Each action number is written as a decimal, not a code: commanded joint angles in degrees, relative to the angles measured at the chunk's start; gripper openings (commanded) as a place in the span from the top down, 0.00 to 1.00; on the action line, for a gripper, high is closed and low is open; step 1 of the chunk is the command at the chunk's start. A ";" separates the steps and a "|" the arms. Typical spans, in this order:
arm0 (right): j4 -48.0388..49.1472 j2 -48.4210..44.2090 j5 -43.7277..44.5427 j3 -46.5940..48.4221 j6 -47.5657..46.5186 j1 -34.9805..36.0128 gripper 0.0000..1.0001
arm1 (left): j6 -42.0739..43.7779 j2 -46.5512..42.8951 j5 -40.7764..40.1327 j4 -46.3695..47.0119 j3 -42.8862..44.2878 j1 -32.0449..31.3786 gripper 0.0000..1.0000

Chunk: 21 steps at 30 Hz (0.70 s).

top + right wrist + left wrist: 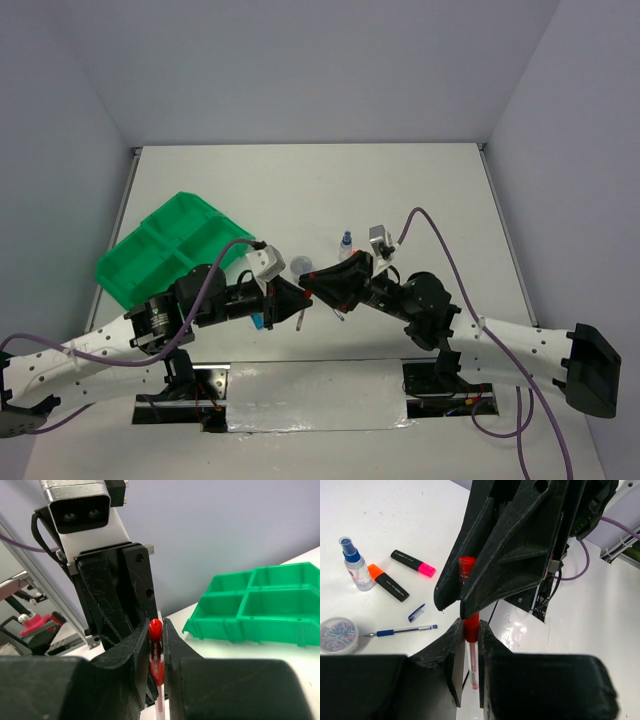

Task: Sort the stationery into containers
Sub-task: Close the pen cap on the pen, then place the pen in the storage box.

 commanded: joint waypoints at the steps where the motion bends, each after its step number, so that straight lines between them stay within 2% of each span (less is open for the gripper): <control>1: -17.20 1.09 -7.38 -0.42 -0.98 2.25 0.88 | 1.29 -1.77 0.67 22.46 4.63 0.47 1.00; 2: -20.44 -0.92 -7.12 0.89 -2.12 2.25 0.75 | 1.12 -1.68 0.93 22.46 3.22 0.47 1.00; 3: -22.13 -2.25 -6.68 3.43 -2.56 2.25 0.50 | 0.68 -1.76 0.84 22.55 0.34 0.47 1.00; 5: -27.47 -6.28 -4.40 7.38 -4.75 2.16 0.30 | -0.64 -2.73 0.23 23.16 -2.75 0.38 1.00; 7: -31.70 -8.67 -1.85 10.56 -7.29 1.90 0.23 | -2.13 -4.30 -1.78 23.17 -6.80 0.38 1.00; 8: -35.90 -10.51 -1.49 13.97 -8.18 1.72 0.15 | -2.66 -4.84 -3.01 22.82 -8.90 0.38 1.00; 10: -39.79 -12.10 -0.53 17.06 -9.68 1.81 0.10 | -4.76 -6.50 -8.19 20.11 -10.50 0.30 1.00; 11: -42.94 -12.98 -0.09 19.43 -10.73 1.81 0.02 | -5.47 -6.95 -10.12 18.96 -11.11 0.29 1.00; 14: -47.44 -17.45 1.58 21.12 -12.23 1.72 0.00 | -8.19 -8.09 -21.97 13.26 -11.74 0.38 1.00; 15: -48.15 -20.08 3.41 21.03 -12.84 1.90 0.00 | -10.72 -7.83 -31.06 11.14 -10.60 0.47 1.00; 16: -49.72 -21.41 4.48 20.77 -13.02 1.81 0.00 | -11.88 -7.48 -35.50 8.77 -9.72 0.47 1.00; 18: -50.96 -25.26 7.02 19.19 -13.29 1.81 0.00 | -16.61 -6.34 -44.72 0.17 -5.69 0.56 1.00; 19: -51.41 -26.51 7.30 18.67 -13.38 1.81 0.00 | -18.29 -4.51 -53.82 -3.43 -3.93 0.73 1.00; 21: -52.11 -28.44 7.65 16.65 -13.38 1.90 0.00 | -23.89 -2.48 -61.61 -13.16 1.43 1.43 1.00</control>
